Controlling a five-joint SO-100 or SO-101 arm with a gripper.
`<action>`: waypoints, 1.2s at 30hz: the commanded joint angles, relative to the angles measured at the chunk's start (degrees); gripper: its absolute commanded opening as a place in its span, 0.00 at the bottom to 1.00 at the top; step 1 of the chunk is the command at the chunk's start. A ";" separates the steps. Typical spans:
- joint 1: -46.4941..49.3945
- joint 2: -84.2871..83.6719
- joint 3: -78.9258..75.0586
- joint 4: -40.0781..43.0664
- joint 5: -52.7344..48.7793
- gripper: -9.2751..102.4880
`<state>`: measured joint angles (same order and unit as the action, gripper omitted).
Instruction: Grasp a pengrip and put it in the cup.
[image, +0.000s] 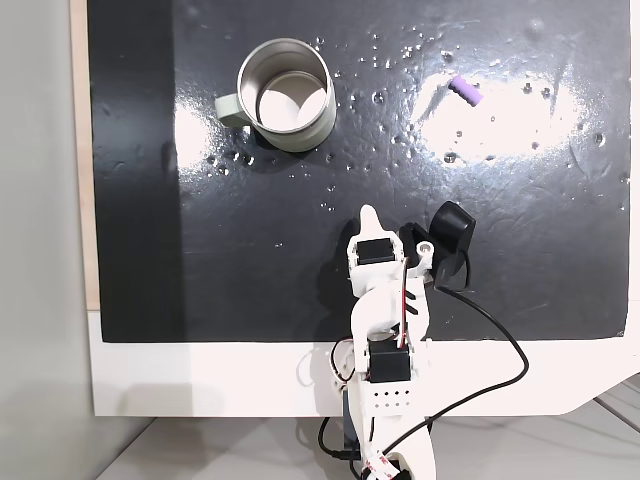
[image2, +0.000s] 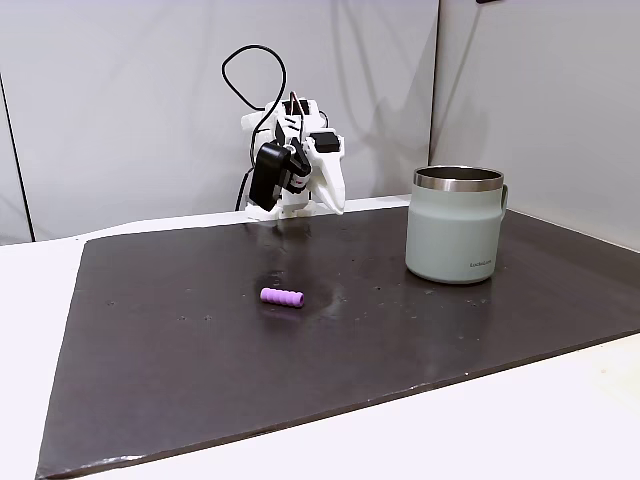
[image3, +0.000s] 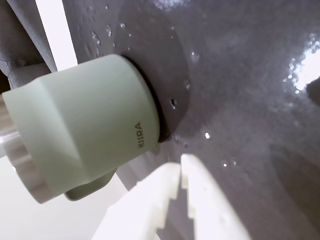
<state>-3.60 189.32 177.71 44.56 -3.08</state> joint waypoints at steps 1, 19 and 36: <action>-1.05 0.70 -0.18 -0.44 0.00 0.08; 2.29 0.62 -5.10 3.96 2.02 0.08; 14.50 -49.75 -37.18 0.18 2.11 0.08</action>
<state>7.73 150.03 149.59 46.58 -1.49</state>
